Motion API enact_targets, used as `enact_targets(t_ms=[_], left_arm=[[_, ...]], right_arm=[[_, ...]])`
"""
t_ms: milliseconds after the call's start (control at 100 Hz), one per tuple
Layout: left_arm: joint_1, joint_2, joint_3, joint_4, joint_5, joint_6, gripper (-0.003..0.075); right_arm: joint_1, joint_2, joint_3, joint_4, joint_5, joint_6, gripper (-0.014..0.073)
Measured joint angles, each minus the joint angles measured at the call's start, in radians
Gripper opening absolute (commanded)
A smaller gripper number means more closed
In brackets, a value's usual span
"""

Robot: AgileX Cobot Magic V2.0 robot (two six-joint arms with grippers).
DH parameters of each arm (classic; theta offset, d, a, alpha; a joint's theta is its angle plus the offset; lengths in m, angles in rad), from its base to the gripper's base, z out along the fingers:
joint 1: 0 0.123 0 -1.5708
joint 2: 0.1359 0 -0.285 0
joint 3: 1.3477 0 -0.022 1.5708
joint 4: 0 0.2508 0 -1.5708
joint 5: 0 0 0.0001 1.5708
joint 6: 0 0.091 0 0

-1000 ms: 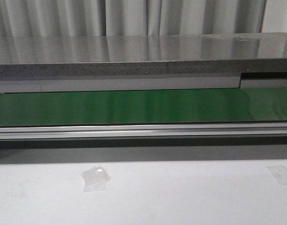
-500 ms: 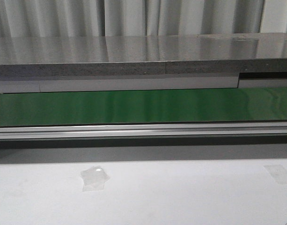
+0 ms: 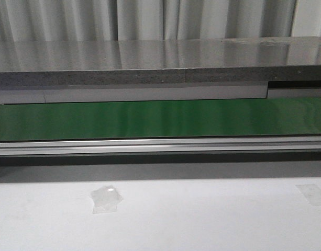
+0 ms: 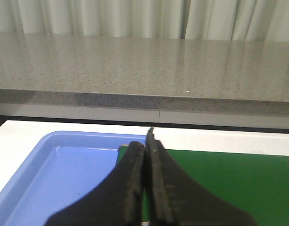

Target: Move button from left to right

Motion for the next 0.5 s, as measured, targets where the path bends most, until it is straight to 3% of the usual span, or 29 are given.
enact_targets(t_ms=[200,500], left_arm=[[0.000,0.000,0.000,0.000,0.000,0.000,-0.0020],[0.000,0.000,0.000,0.000,0.000,0.000,-0.0020]], right_arm=[[0.035,-0.252,0.294,0.001,-0.116,-0.001,0.0499],[0.037,-0.615,0.582,0.018,-0.073,-0.001,0.0499]])
